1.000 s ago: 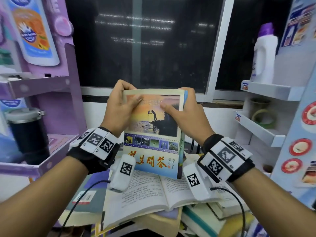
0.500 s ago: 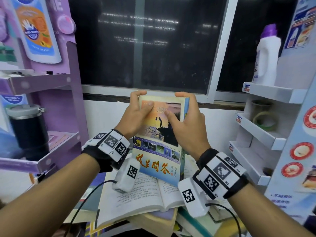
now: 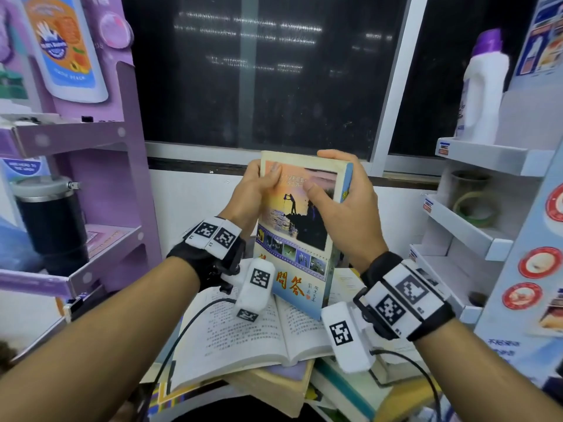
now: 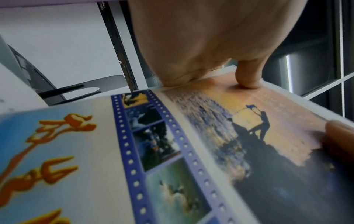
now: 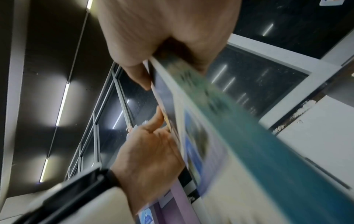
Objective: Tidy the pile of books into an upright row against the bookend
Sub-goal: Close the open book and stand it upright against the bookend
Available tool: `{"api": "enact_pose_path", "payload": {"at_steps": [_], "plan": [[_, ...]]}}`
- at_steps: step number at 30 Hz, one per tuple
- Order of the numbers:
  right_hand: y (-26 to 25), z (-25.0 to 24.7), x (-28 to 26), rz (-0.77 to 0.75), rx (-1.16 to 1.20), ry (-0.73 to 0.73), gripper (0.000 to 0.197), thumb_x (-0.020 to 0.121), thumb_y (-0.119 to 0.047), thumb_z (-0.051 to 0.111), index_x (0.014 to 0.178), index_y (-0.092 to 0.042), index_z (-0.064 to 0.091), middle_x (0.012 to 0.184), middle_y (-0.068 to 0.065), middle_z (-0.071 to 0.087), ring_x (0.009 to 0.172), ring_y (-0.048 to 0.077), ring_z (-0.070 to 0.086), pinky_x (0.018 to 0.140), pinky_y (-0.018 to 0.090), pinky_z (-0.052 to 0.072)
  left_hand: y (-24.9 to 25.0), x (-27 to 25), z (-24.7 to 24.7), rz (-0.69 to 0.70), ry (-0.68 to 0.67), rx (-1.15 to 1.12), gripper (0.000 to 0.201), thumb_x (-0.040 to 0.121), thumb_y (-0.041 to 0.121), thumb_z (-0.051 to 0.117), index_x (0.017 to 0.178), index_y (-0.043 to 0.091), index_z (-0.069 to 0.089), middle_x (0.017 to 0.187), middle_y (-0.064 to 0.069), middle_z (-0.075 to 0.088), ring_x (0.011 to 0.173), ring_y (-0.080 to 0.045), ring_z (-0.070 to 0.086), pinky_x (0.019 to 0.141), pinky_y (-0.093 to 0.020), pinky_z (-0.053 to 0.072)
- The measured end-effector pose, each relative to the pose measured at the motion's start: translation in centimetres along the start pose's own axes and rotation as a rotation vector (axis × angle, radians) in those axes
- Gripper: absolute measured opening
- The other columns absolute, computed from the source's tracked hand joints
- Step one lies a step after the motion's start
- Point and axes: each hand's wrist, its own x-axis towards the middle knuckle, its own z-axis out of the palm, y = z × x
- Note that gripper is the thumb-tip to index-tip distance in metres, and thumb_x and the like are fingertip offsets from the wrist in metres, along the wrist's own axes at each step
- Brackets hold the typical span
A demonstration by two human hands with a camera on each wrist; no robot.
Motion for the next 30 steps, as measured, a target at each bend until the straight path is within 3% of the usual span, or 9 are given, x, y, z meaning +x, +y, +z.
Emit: {"api": "enact_pose_path", "payload": {"at_steps": [3, 5, 9, 15, 19, 21, 23, 27, 30], "plan": [[-1.0, -1.3, 1.5, 0.103, -0.13, -0.177, 0.034, 0.089, -0.024, 0.067, 0.121, -0.025, 0.057, 0.106, -0.011, 0.067, 0.096, 0.006, 0.067, 0.08, 0.032, 0.059, 0.0, 0.3, -0.1, 0.024, -0.028, -0.009, 0.029, 0.098, 0.019, 0.048, 0.124, 0.008, 0.043, 0.111, -0.012, 0.065, 0.096, -0.024, 0.066, 0.085, -0.04, 0.055], [-2.1, -2.1, 2.4, 0.167, -0.215, -0.324, 0.034, 0.087, -0.025, 0.069, 0.119, -0.029, 0.058, 0.105, -0.007, 0.07, 0.094, 0.012, 0.069, 0.078, 0.044, 0.06, 0.2, 0.5, -0.2, 0.038, -0.044, -0.026, 0.025, 0.098, 0.017, 0.047, 0.121, 0.008, 0.043, 0.108, -0.012, 0.064, 0.094, -0.023, 0.065, 0.079, -0.036, 0.056], [-3.7, -3.0, 3.2, 0.237, -0.243, -0.462, 0.042, 0.087, -0.019, 0.069, 0.125, -0.029, 0.054, 0.105, -0.002, 0.068, 0.087, 0.017, 0.072, 0.061, 0.043, 0.062, 0.8, 0.9, 0.0, 0.069, -0.07, -0.023, 0.024, 0.097, 0.017, 0.048, 0.119, 0.009, 0.043, 0.106, -0.014, 0.062, 0.091, -0.024, 0.065, 0.073, -0.034, 0.057], [-3.3, -2.0, 3.5, 0.173, -0.337, -0.34, 0.038, 0.09, -0.014, 0.064, 0.127, -0.025, 0.056, 0.109, -0.001, 0.068, 0.092, 0.018, 0.069, 0.064, 0.041, 0.062, 1.6, 1.7, -0.2, 0.065, -0.037, 0.228, 0.029, 0.097, 0.026, 0.05, 0.122, 0.011, 0.048, 0.103, -0.004, 0.066, 0.084, -0.011, 0.067, 0.065, -0.022, 0.055], [-2.5, -1.0, 3.9, 0.192, -0.354, -0.28, 0.034, 0.092, -0.015, 0.062, 0.125, -0.023, 0.057, 0.11, -0.001, 0.066, 0.095, 0.019, 0.068, 0.066, 0.042, 0.062, 2.1, 2.9, -1.5, 0.054, -0.018, 0.432, 0.035, 0.097, 0.034, 0.05, 0.129, 0.019, 0.049, 0.116, 0.002, 0.063, 0.105, -0.013, 0.061, 0.086, -0.03, 0.048], [-2.0, -0.6, 4.4, 0.203, -0.357, -0.263, 0.031, 0.092, -0.014, 0.061, 0.122, -0.024, 0.057, 0.108, 0.0, 0.067, 0.092, 0.019, 0.069, 0.061, 0.042, 0.062, 2.2, 3.4, -2.4, 0.048, 0.016, 0.499, 0.036, 0.097, 0.037, 0.05, 0.129, 0.021, 0.049, 0.113, 0.008, 0.062, 0.106, -0.01, 0.058, 0.095, -0.036, 0.043], [-1.6, -0.1, 5.0, 0.2, -0.364, -0.245, 0.027, 0.092, -0.013, 0.06, 0.115, -0.026, 0.057, 0.106, -0.001, 0.068, 0.091, 0.019, 0.069, 0.059, 0.041, 0.062, 1.9, 3.8, -3.4, 0.035, 0.058, 0.534, 0.033, 0.097, 0.036, 0.05, 0.127, 0.023, 0.051, 0.107, 0.011, 0.062, 0.106, -0.01, 0.056, 0.095, -0.038, 0.041], [-0.5, 1.6, 6.5, 0.209, -0.366, -0.187, 0.024, 0.09, -0.012, 0.06, 0.108, -0.028, 0.057, 0.103, -0.001, 0.068, 0.091, 0.019, 0.069, 0.06, 0.041, 0.062, 0.5, 4.7, -5.5, 0.001, 0.133, 0.57, 0.032, 0.097, 0.025, 0.051, 0.128, 0.017, 0.053, 0.111, 0.004, 0.061, 0.108, -0.016, 0.052, 0.088, -0.032, 0.039], [0.7, 3.1, 7.9, 0.226, -0.372, -0.151, 0.023, 0.089, -0.012, 0.06, 0.103, -0.029, 0.056, 0.1, 0.0, 0.069, 0.088, 0.02, 0.069, 0.062, 0.042, 0.062, -0.8, 5.8, -7.2, -0.053, 0.174, 0.62, 0.032, 0.097, 0.025, 0.051, 0.128, 0.017, 0.055, 0.118, 0.0, 0.057, 0.105, -0.017, 0.053, 0.09, -0.031, 0.04]]}}
